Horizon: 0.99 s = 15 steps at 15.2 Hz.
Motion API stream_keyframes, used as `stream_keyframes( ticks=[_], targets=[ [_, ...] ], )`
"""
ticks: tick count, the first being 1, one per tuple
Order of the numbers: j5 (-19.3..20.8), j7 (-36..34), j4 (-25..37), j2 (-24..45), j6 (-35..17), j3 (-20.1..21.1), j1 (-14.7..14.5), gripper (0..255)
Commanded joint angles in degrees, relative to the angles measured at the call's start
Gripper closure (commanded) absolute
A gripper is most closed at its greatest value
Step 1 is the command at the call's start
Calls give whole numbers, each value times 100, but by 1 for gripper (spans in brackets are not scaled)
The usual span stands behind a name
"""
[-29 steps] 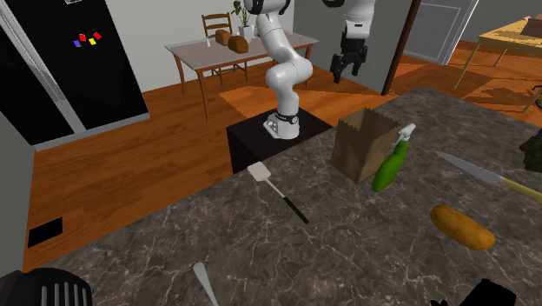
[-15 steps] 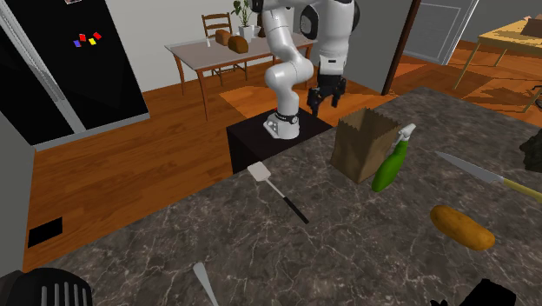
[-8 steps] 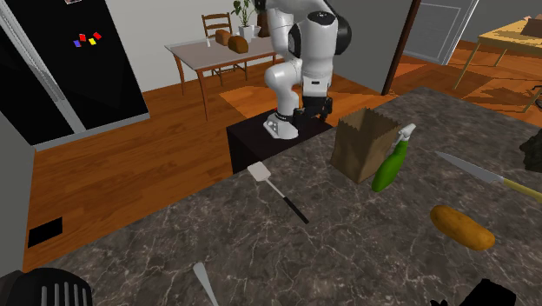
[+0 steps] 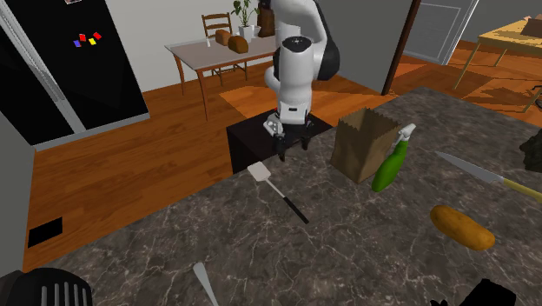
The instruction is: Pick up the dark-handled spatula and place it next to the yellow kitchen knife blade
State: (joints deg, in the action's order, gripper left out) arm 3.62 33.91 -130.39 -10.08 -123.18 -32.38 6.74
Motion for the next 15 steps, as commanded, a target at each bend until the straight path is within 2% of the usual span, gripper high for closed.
stream_keyframes(
  ticks=[1,7,15],
  targets=[
    [-242,327,188,412,-215,-166,-3,0],
    [-1278,1474,1092,1774,-485,-443,259,0],
    [-1650,1726,918,2182,-970,-327,353,0]
  ],
)
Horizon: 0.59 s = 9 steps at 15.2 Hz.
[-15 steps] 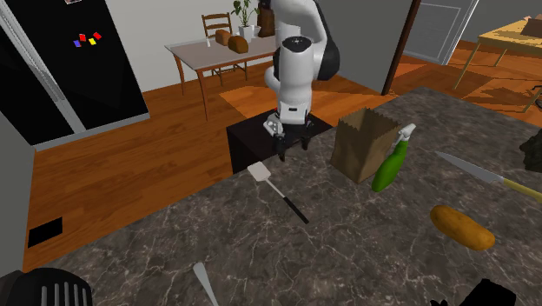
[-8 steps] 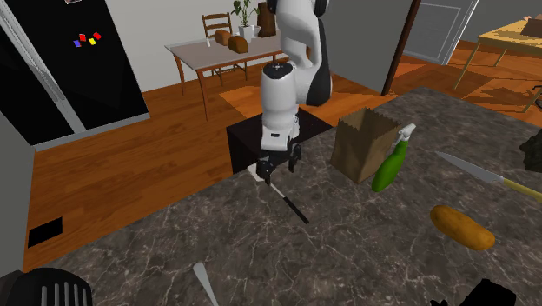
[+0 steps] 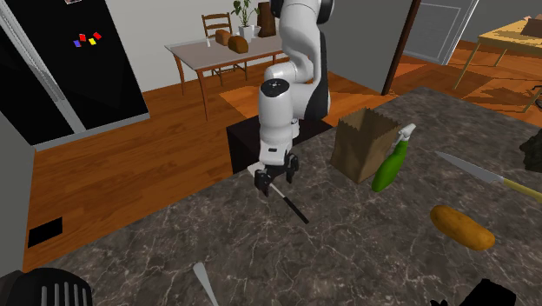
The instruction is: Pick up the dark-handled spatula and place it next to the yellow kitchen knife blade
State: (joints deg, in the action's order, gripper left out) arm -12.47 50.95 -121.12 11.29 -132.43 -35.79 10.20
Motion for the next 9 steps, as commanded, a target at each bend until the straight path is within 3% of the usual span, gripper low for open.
stream_keyframes(
  ticks=[1,7,8,9],
  targets=[
    [-41,22,-9,45,-46,15,8,0],
    [-41,22,-9,44,-45,15,8,0],
    [-41,22,-9,44,-45,15,8,255],
    [-41,22,-9,44,-45,15,8,255]
  ],
)
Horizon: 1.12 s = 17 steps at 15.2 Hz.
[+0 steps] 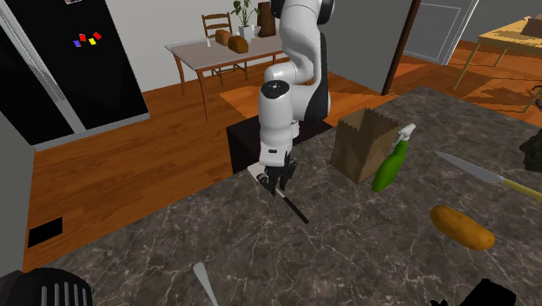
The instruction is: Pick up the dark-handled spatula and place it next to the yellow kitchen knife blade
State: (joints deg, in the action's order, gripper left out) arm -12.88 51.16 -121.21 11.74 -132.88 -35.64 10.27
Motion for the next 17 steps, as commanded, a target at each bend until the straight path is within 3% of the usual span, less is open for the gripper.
stream_keyframes(
  ticks=[1,8,17],
  targets=[
    [0,0,0,0,0,0,0,255],
    [-1,1,0,1,-1,0,0,255],
    [408,-298,266,-435,594,-105,-97,255]
  ],
)
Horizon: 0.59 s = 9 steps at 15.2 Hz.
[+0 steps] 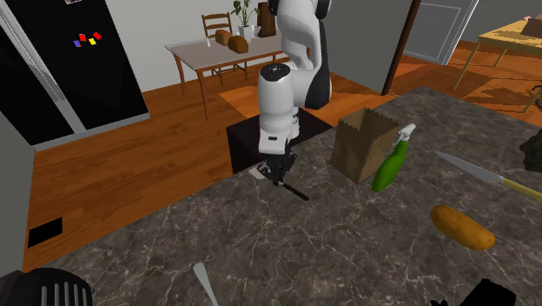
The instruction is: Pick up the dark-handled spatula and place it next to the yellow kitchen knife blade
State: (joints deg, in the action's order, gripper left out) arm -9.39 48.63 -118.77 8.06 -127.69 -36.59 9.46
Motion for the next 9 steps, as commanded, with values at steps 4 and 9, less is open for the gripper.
stream_keyframes(
  ticks=[4,9],
  targets=[
    [205,-154,174,-231,351,-32,-43,255],
    [355,-269,395,-406,704,-46,-68,255]
  ],
)
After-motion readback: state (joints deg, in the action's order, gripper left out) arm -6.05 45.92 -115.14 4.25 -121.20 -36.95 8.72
